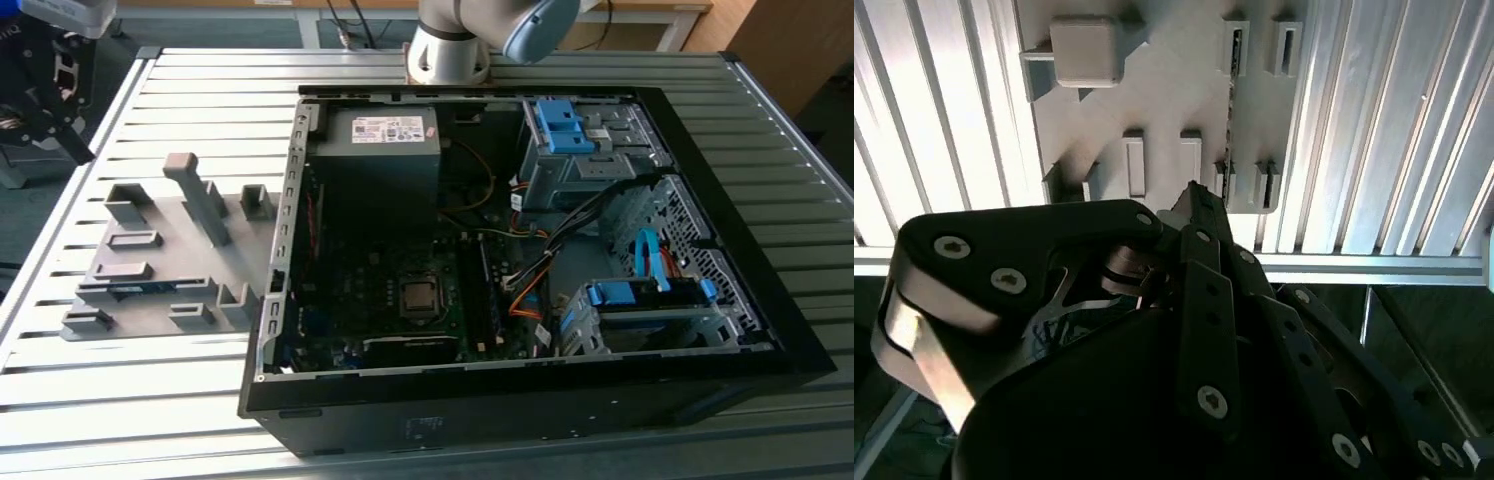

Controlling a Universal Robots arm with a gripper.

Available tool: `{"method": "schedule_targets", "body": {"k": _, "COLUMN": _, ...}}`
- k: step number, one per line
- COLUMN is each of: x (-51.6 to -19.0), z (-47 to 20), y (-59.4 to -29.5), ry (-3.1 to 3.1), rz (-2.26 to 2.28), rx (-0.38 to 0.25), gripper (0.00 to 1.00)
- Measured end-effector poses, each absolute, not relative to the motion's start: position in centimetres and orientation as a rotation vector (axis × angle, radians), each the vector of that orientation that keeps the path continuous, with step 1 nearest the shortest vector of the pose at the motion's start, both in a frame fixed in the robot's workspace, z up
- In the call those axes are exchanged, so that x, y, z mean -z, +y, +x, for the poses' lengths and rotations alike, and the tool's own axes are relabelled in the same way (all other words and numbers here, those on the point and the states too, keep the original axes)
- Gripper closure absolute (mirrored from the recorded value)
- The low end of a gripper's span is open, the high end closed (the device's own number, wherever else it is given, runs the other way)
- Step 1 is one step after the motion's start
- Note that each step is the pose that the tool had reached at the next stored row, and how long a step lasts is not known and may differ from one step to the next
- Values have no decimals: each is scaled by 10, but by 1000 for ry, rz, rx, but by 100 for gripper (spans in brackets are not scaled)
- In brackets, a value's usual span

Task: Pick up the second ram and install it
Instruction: 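Pick up the second ram and move it above second insertion slot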

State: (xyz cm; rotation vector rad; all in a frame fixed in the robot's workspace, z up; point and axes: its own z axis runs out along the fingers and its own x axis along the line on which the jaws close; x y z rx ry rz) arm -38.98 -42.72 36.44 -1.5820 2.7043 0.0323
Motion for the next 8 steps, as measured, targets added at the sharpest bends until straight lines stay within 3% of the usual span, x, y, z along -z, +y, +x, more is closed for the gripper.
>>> {"method": "schedule_targets", "body": {"k": 8, "x": -363, "z": -390, "y": -428, "ry": 2608, "rz": -1739, "rx": -33, "gripper": 89}}
